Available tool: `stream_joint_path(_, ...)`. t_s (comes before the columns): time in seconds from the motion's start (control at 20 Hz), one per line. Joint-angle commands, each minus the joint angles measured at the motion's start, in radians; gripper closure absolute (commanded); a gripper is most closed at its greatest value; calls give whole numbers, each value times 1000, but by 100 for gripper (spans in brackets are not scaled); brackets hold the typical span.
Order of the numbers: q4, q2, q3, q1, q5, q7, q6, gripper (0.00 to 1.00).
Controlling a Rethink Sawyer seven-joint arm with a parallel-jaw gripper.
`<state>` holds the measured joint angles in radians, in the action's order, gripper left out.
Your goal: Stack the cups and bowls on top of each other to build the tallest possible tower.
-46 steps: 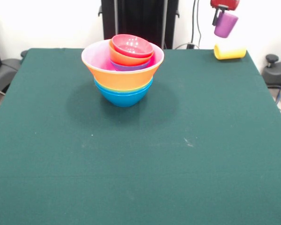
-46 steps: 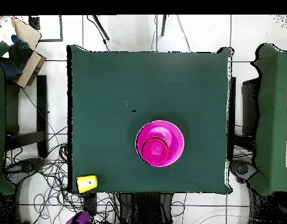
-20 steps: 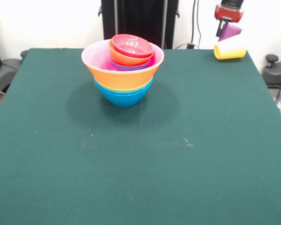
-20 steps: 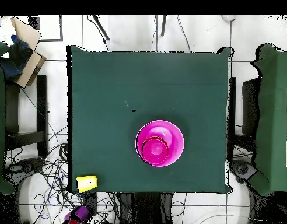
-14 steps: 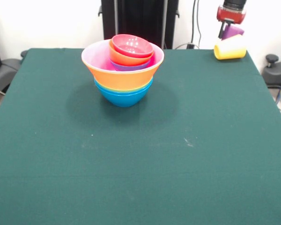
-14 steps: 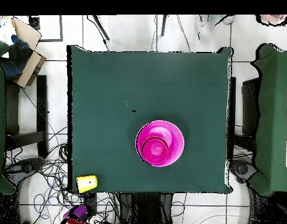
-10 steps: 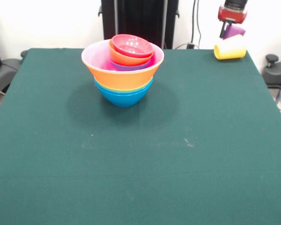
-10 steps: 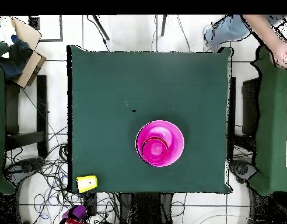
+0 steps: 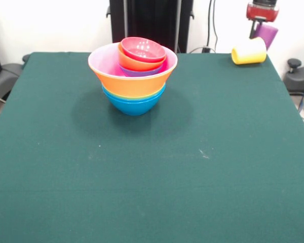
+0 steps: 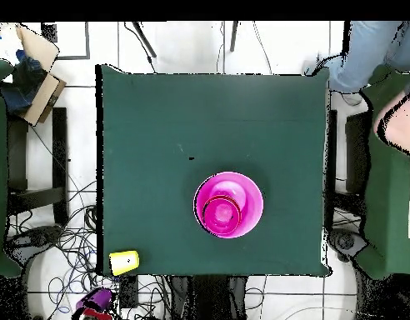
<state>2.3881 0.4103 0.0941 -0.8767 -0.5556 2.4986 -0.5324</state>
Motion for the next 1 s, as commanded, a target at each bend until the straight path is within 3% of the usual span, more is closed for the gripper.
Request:
stream_joint_path(0.05,0,145,64,59,10,137,176,100)
stream_joint_path(0.25,24,147,48,114,79,123,155,100)
stream_joint_path(0.65,71,88,22,237,282,131,38,100)
stream_joint_path(1.0,83,49,-18,269,373,139,-3,100)
